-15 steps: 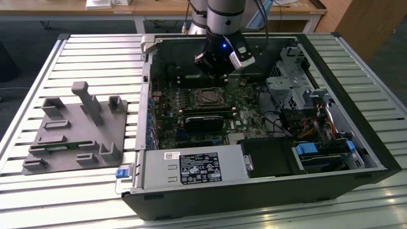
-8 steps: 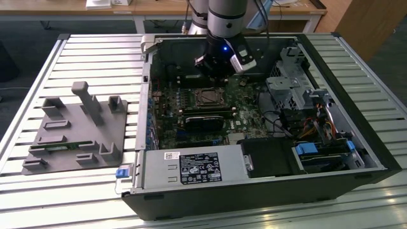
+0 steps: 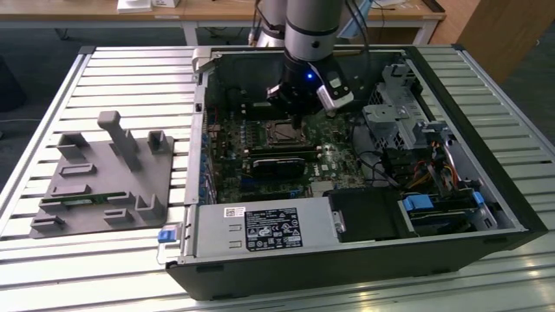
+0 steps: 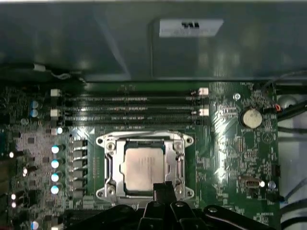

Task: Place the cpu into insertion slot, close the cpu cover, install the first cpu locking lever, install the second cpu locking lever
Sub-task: 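Install the second cpu locking lever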

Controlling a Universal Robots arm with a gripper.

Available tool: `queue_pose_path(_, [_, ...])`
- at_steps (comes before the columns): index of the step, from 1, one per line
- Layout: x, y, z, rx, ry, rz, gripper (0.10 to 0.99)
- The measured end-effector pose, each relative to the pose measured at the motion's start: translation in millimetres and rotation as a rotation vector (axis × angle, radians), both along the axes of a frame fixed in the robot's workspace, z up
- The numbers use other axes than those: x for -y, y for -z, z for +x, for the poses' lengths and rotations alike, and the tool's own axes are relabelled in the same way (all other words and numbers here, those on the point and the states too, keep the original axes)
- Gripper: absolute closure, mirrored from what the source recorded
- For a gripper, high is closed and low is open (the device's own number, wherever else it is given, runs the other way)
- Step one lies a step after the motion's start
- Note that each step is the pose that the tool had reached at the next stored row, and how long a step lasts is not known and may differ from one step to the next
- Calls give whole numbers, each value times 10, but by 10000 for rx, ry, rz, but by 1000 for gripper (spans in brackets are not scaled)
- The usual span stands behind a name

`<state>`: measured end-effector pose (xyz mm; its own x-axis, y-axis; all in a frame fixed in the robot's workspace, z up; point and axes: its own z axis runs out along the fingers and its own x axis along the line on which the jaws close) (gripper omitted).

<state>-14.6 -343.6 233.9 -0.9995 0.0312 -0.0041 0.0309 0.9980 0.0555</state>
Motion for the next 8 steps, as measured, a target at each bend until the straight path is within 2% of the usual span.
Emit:
queue_pose_path(4, [103,3,0,-11,-1,22,980])
queue_pose_path(8, [171,17,0,-57,0,150,980])
